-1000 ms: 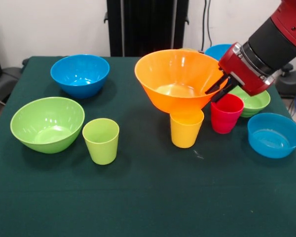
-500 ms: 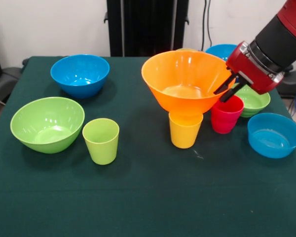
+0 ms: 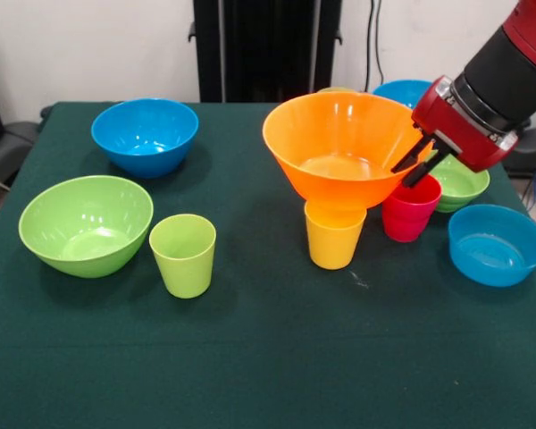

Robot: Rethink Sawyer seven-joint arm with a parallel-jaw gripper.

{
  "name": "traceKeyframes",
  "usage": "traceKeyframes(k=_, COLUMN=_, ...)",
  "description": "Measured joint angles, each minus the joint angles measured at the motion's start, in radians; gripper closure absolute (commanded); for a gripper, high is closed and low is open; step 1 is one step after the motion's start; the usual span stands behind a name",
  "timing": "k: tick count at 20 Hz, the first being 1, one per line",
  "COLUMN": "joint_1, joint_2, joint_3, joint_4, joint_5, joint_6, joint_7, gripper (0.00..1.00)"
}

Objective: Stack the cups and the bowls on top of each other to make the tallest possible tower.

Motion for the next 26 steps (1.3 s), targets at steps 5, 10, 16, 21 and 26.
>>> traceKeyframes(k=5, joint_1=-0.023, joint_2=-0.004, joint_3=0.002, joint_4=-0.013, joint_5=0.000, joint_6=-0.001, joint_7=0.000, gripper=0.00)
traceKeyframes(k=10, joint_1=-0.031, joint_2=-0.004, joint_3=0.002, joint_4=-0.017, joint_5=-0.001, joint_6=-0.001, joint_7=0.000, gripper=0.00)
traceKeyframes(k=16, joint_1=-0.032, joint_2=-0.004, joint_3=0.002, joint_4=-0.018, joint_5=-0.002, joint_6=-0.001, joint_7=0.000, gripper=0.00)
traceKeyframes(k=21, joint_1=-0.032, joint_2=-0.004, joint_3=0.002, joint_4=-0.018, joint_5=-0.002, joint_6=-0.001, joint_7=0.000, gripper=0.00)
traceKeyframes(k=26, joint_1=-0.032, joint_2=-0.005, joint_3=0.002, joint_4=-0.018, joint_5=-0.002, joint_6=-0.001, joint_7=0.000, gripper=0.00)
